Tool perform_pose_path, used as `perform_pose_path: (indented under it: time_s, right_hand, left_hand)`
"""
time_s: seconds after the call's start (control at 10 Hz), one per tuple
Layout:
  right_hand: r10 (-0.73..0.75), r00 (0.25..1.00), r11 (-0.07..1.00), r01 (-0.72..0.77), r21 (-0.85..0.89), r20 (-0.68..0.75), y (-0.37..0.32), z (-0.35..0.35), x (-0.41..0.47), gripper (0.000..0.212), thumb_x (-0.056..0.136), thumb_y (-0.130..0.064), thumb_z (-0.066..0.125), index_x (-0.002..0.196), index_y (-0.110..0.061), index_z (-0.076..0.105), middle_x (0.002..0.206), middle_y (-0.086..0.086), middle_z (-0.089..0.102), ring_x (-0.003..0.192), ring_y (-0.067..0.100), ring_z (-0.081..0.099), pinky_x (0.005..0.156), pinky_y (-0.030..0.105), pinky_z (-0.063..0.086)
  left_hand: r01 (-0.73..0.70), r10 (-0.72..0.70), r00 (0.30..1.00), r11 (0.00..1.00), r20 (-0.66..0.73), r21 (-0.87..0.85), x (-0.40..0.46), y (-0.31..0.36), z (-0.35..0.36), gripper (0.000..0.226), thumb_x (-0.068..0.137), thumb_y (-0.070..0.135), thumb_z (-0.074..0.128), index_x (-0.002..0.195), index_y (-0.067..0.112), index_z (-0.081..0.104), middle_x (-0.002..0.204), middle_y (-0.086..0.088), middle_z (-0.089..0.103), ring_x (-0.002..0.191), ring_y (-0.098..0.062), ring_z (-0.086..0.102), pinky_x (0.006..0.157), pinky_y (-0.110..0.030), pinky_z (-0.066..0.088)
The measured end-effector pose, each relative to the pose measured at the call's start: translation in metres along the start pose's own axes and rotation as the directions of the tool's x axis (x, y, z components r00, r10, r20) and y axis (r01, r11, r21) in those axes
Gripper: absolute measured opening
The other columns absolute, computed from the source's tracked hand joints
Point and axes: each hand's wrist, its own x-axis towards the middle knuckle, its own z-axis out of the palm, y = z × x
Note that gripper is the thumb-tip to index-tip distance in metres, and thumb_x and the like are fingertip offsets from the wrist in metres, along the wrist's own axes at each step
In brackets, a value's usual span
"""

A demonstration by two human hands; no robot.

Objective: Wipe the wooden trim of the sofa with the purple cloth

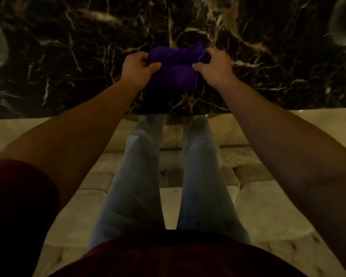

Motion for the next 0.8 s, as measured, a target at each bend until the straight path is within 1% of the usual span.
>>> perform_pose_path:
  time_s: [0.1, 0.2, 0.3, 0.4, 0.5, 0.6, 0.7, 0.8]
  right_hand:
    - [0.029, 0.999, 0.999, -0.03, -0.019, -0.045, 0.001, 0.005, 0.007, 0.04, 0.094, -0.031, 0.073, 0.13, -0.015, 0.065, 0.129, 0.007, 0.07, 0.119, 0.024, 0.064, 0.099, 0.031, 0.049]
    - [0.08, 0.994, 0.996, -0.083, -0.033, -0.067, 0.001, 0.005, 0.009, 0.039, 0.093, -0.036, 0.074, 0.126, -0.018, 0.067, 0.125, 0.005, 0.072, 0.116, 0.024, 0.066, 0.097, 0.032, 0.051]
    - [0.113, 0.993, 0.991, -0.116, -0.062, -0.045, 0.0, 0.0, 0.008, 0.043, 0.091, -0.043, 0.074, 0.128, -0.022, 0.067, 0.128, 0.005, 0.071, 0.117, 0.026, 0.066, 0.101, 0.04, 0.054]
    - [0.166, 0.986, 0.98, -0.166, -0.109, -0.018, 0.0, -0.009, 0.006, 0.047, 0.091, -0.046, 0.072, 0.131, -0.022, 0.066, 0.129, 0.005, 0.071, 0.116, 0.026, 0.066, 0.102, 0.042, 0.055]
    - [0.205, 0.979, 0.971, -0.205, -0.122, -0.015, 0.004, -0.021, 0.003, 0.039, 0.092, -0.039, 0.07, 0.126, -0.02, 0.068, 0.126, 0.006, 0.07, 0.115, 0.028, 0.066, 0.099, 0.042, 0.055]
    - [0.23, 0.973, 0.964, -0.233, -0.132, -0.039, 0.007, -0.036, -0.008, 0.035, 0.095, -0.033, 0.068, 0.125, -0.017, 0.067, 0.12, 0.007, 0.068, 0.115, 0.029, 0.066, 0.094, 0.04, 0.054]
    - [0.241, 0.969, 0.962, -0.246, -0.116, -0.058, 0.017, -0.048, -0.018, 0.033, 0.096, -0.034, 0.067, 0.124, -0.015, 0.067, 0.119, 0.008, 0.068, 0.112, 0.029, 0.066, 0.091, 0.039, 0.053]
    - [0.257, 0.963, 0.96, -0.265, -0.093, -0.087, 0.019, -0.06, -0.035, 0.04, 0.097, -0.037, 0.067, 0.13, -0.015, 0.062, 0.13, 0.011, 0.066, 0.106, 0.026, 0.062, 0.085, 0.035, 0.049]
  left_hand:
    - [-0.002, 0.005, 0.999, 0.997, -0.037, 0.083, 0.011, -0.001, 0.006, 0.041, 0.089, 0.037, 0.073, 0.123, 0.015, 0.066, 0.114, -0.004, 0.071, 0.105, -0.018, 0.068, 0.097, -0.037, 0.057]
    - [-0.014, 0.034, 0.996, 0.974, -0.083, 0.225, 0.015, 0.002, 0.007, 0.05, 0.087, 0.044, 0.074, 0.127, 0.015, 0.065, 0.115, -0.004, 0.071, 0.105, -0.018, 0.066, 0.094, -0.03, 0.054]
    - [0.011, 0.009, 0.997, 0.968, -0.078, 0.25, 0.017, 0.004, 0.003, 0.053, 0.084, 0.048, 0.075, 0.126, 0.018, 0.064, 0.119, -0.003, 0.07, 0.107, -0.018, 0.066, 0.093, -0.031, 0.055]
    - [0.092, -0.093, 0.996, 0.973, -0.006, 0.21, 0.017, 0.006, -0.005, 0.044, 0.086, 0.044, 0.075, 0.12, 0.021, 0.061, 0.113, -0.005, 0.069, 0.091, -0.017, 0.068, 0.078, -0.032, 0.059]
    - [0.134, -0.144, 0.987, 0.982, 0.068, 0.135, 0.015, 0.007, -0.015, 0.024, 0.091, 0.036, 0.071, 0.107, 0.021, 0.06, 0.094, -0.004, 0.069, 0.068, -0.013, 0.065, 0.062, -0.028, 0.057]
    - [0.163, -0.167, 0.984, 0.984, 0.058, 0.07, 0.001, 0.012, -0.028, 0.013, 0.097, 0.027, 0.064, 0.103, 0.016, 0.062, 0.085, -0.003, 0.068, 0.064, -0.013, 0.063, 0.06, -0.027, 0.057]
    - [0.213, -0.212, 0.977, 0.977, 0.031, -0.03, -0.013, 0.013, -0.037, 0.009, 0.101, 0.022, 0.057, 0.106, 0.013, 0.057, 0.083, -0.004, 0.063, 0.062, -0.014, 0.058, 0.059, -0.027, 0.053]
    - [0.216, -0.215, 0.976, 0.976, 0.009, -0.022, -0.035, 0.018, -0.041, 0.01, 0.102, 0.021, 0.054, 0.109, 0.013, 0.056, 0.083, -0.006, 0.063, 0.061, -0.013, 0.058, 0.057, -0.025, 0.049]
